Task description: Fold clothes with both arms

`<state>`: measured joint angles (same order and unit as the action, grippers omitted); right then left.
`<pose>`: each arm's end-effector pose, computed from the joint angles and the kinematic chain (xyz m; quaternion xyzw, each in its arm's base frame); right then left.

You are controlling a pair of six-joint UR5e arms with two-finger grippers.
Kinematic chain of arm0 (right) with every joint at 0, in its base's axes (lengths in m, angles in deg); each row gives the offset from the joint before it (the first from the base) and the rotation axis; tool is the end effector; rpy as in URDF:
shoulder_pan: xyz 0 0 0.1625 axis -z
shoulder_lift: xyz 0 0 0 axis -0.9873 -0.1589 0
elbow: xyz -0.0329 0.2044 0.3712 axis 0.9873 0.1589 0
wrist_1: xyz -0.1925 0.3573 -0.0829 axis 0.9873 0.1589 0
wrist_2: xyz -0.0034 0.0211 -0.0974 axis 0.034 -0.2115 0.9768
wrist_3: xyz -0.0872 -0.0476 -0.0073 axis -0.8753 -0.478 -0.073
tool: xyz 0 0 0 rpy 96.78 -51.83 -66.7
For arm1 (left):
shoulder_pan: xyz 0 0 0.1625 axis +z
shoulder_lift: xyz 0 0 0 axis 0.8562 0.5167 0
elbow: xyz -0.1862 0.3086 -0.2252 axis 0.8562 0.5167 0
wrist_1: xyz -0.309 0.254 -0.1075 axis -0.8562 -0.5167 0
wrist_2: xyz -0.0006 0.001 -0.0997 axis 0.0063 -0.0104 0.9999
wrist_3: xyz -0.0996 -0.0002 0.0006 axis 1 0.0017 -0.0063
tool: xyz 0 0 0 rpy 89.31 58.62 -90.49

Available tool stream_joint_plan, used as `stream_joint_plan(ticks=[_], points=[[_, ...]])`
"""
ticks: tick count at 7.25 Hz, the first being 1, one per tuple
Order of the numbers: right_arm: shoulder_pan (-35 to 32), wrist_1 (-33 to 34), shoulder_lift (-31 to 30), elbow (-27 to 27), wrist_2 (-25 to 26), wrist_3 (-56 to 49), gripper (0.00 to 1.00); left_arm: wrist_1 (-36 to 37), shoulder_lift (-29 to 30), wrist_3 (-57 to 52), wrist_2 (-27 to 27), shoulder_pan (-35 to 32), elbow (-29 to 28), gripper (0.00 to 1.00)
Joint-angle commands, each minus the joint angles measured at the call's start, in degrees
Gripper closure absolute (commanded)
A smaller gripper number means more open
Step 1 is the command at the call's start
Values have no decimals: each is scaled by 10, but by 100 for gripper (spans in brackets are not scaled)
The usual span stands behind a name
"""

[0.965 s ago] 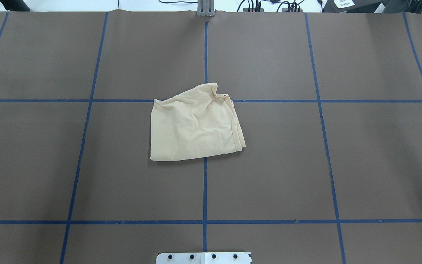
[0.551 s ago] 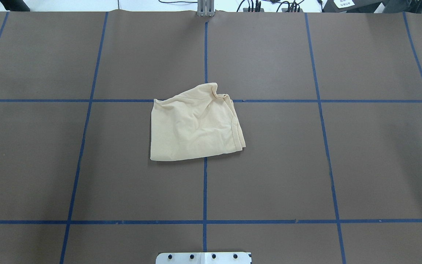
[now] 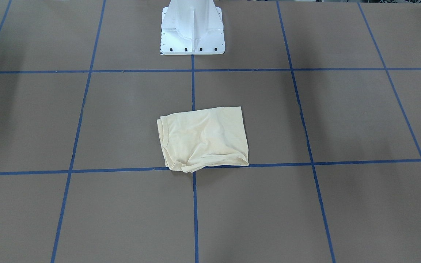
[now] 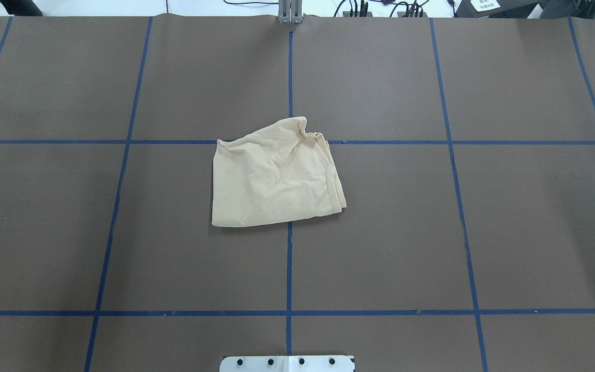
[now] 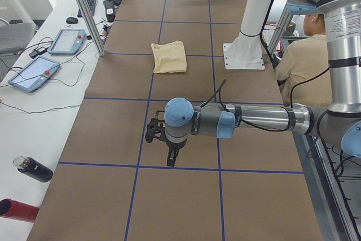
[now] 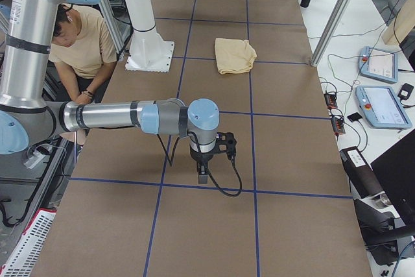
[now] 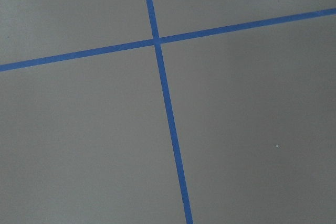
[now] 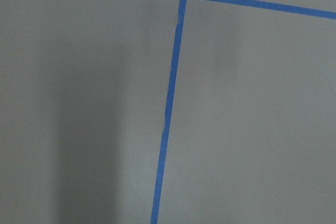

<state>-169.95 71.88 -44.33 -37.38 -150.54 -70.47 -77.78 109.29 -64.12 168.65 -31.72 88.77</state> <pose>0.0624 -0.3784 0.6145 0.0080 -0.3471 -0.0594 0.9359 -0.0640 -0.4044 0.6177 0.0756 0.3994 0.0667 0.9112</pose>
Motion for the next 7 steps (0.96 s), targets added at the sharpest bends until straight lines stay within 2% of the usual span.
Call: stream_joint_plan(ticks=[1,7], points=[[0,-2,-1,2,-1,-1,0,0,-3,1,0,0,0,0],[0,-3,1,-2,-4,2,0,0,-5,1,-1,1,-6,0]])
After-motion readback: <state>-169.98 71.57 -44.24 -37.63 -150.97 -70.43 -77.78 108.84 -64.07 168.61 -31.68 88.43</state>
